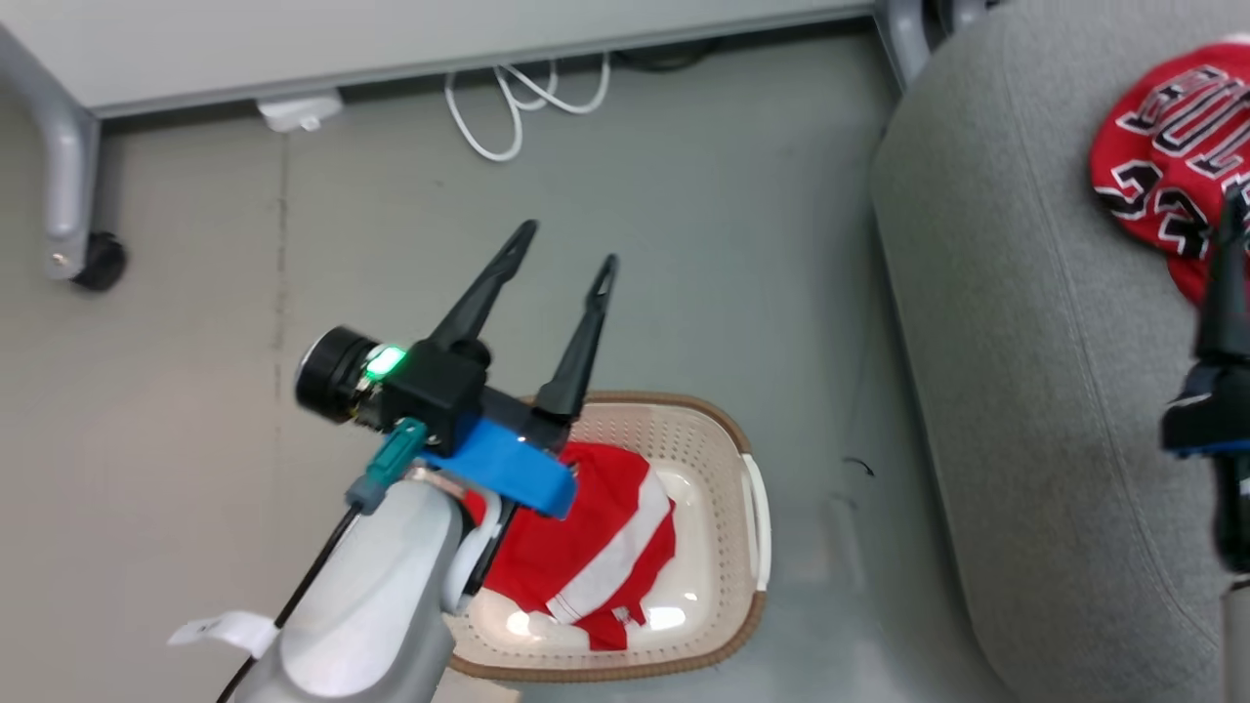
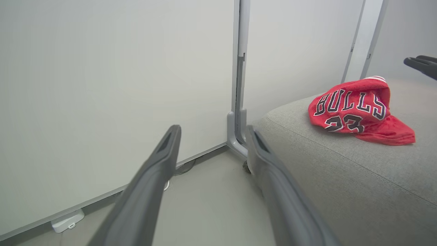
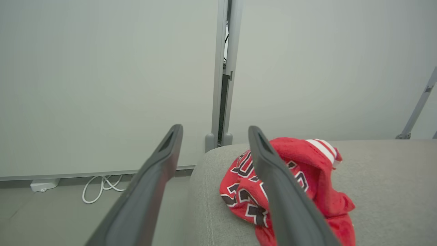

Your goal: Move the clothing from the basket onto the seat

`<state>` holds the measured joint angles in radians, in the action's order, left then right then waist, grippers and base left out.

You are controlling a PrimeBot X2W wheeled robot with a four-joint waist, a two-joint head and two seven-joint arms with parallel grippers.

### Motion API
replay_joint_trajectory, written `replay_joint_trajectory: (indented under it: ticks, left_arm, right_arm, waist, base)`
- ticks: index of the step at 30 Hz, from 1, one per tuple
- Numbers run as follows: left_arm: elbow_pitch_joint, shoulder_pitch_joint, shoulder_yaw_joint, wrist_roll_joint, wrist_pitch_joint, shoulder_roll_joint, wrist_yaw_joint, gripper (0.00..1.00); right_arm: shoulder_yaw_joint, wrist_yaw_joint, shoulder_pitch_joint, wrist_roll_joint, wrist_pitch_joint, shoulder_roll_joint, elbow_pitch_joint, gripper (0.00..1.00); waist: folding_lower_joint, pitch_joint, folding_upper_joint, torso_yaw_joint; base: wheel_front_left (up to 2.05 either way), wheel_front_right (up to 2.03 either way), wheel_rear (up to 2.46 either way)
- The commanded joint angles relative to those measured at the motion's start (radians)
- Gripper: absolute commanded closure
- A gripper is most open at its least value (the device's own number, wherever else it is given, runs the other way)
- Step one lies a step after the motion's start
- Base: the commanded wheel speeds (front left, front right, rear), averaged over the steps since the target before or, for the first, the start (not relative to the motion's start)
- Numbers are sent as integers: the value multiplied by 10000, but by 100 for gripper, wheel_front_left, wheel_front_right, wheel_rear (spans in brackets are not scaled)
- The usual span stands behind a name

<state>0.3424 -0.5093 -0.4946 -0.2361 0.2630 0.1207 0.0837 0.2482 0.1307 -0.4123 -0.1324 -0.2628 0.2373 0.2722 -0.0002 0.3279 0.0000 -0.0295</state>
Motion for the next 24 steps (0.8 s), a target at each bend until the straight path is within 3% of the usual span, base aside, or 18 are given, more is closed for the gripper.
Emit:
replay_joint_trajectory:
  ticks: [1, 13, 24]
  left_arm:
    - [-53, 142, 140, -22, 29, 19, -51, 0]
    - [-406, 1767, 2027, 94, 29, -137, -90, 0]
    - [-505, 2988, 2852, 428, 29, -313, 100, 0]
  right_arm:
    - [-101, 1, 210, -57, -30, -85, -53, 0]
    - [-1372, 1, 1419, -189, -30, -738, -582, 0]
    - [-1683, 3, 2507, 87, -32, -1383, -939, 0]
  waist:
    - [2, -390, 0, 366]
    - [2, -1479, 0, 1154]
    - [2, -2306, 0, 1292]
  base:
    - [0, 0, 0]
    - [0, 0, 0]
    - [0, 0, 0]
